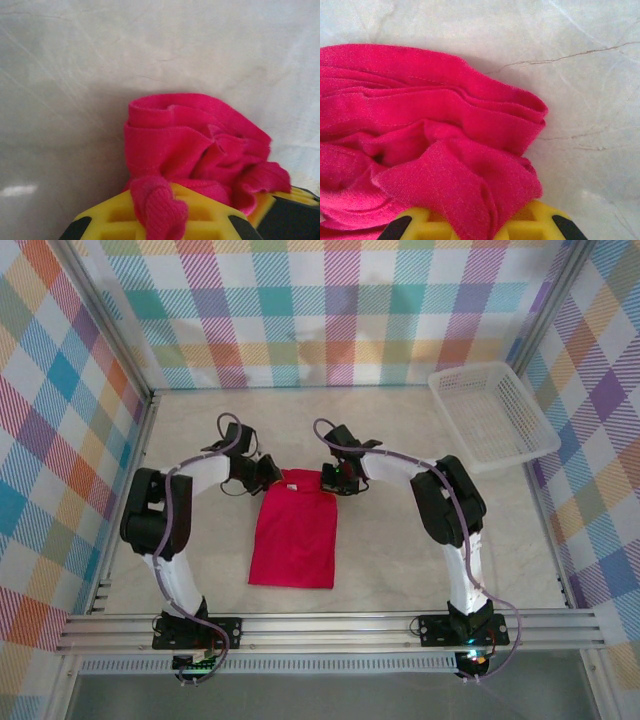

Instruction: Fold the inside-out t-shirt

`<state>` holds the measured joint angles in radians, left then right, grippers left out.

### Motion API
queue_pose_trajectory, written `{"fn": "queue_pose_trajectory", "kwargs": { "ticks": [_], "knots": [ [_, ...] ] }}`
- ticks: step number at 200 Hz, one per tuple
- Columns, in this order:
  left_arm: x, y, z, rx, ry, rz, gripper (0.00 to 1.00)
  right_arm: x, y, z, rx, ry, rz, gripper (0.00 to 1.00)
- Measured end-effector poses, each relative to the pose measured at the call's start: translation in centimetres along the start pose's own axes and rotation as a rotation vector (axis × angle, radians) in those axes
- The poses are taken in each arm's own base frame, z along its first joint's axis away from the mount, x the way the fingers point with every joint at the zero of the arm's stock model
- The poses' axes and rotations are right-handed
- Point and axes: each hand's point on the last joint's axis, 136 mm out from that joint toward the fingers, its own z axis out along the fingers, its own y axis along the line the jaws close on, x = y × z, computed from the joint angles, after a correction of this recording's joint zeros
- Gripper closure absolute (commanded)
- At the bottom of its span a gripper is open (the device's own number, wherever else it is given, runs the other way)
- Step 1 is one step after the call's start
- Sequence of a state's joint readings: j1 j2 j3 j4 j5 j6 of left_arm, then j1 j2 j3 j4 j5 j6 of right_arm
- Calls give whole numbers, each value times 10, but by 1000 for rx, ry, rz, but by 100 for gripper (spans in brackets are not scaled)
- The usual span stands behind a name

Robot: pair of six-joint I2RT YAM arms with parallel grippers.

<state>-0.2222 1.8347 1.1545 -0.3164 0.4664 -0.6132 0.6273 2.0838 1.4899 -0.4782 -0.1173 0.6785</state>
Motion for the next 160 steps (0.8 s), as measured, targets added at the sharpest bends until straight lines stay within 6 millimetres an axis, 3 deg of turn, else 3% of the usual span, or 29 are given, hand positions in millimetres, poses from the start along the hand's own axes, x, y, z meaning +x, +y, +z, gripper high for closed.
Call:
{"fn": "queue_pose_trajectory", "kwargs": {
  "ticks": [34, 79, 103, 128, 146, 160],
  "knots": [
    [-10, -28, -33, 29, -54, 29, 100, -21, 27, -36, -47, -57, -38, 100],
    [-44, -77, -69, 109, -147, 76, 100, -77, 76, -111, -160, -219, -94, 100],
    [-75, -121, -105, 183, -223, 110, 100, -114, 97, -163, -221, -317, -106, 100],
    [-108, -177, -162, 297, -363, 193, 100, -154, 127, -235, -324, -468, -155, 100],
    [-106, -195, -195, 355, -448, 252, 100, -160, 138, -270, -380, -530, -190, 100],
    [-89, -184, -205, 366, -487, 272, 100, -144, 138, -270, -399, -511, -212, 100]
  ]
}}
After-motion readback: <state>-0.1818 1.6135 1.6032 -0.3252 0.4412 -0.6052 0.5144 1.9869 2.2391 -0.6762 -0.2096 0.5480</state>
